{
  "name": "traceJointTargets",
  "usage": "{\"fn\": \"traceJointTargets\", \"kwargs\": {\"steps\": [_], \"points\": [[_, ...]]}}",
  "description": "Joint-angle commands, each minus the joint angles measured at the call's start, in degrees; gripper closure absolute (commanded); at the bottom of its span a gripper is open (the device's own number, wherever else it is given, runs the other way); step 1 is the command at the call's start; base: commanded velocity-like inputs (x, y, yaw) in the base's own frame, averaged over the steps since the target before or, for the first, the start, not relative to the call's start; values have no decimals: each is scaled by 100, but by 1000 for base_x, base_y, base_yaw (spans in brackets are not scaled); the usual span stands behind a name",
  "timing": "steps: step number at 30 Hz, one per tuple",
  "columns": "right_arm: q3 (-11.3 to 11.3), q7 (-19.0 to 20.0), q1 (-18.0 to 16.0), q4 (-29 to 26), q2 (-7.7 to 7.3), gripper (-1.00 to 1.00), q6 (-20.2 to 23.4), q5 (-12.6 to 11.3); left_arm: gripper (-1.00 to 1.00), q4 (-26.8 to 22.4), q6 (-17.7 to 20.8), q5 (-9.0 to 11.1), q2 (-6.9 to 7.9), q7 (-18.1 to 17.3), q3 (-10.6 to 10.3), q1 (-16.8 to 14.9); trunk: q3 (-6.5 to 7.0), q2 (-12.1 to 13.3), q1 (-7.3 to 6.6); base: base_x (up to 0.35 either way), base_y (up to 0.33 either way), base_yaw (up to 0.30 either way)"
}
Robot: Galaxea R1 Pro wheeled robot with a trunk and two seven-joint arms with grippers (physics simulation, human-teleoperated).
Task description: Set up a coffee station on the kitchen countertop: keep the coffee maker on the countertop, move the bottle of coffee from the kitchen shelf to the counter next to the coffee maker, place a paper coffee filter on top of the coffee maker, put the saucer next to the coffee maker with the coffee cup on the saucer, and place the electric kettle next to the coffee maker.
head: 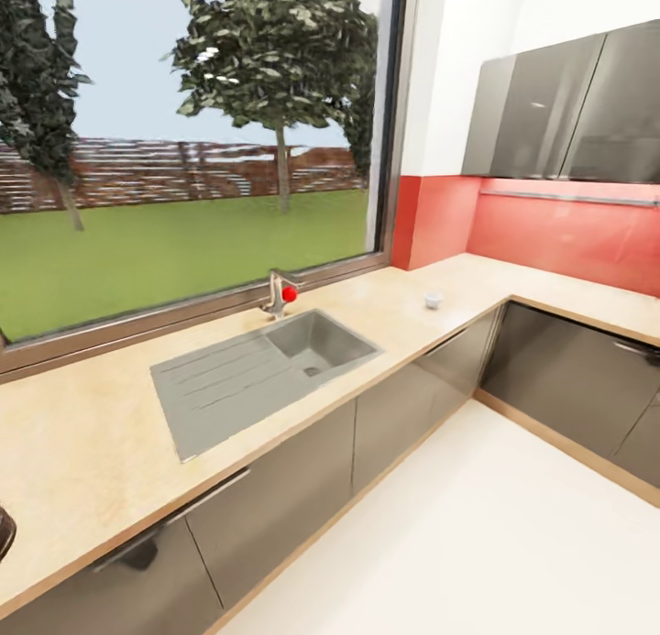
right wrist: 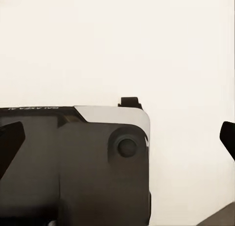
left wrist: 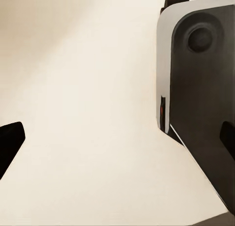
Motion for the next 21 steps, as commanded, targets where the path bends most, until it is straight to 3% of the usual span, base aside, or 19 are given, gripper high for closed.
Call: {"fn": "traceJointTargets", "kwargs": {"steps": [1, 21], "points": [[49, -7, -5, -1, 1, -100, 7, -55, -100, -17, 26, -46, -3, -44, 51, -2, -15, -13, 5, 234, -204, -268], [49, -7, -5, -1, 1, -100, 7, -55, -100, -17, 26, -65, 2, -44, 34, -2, -55, -13, 5, 221, -219, -268]]}}
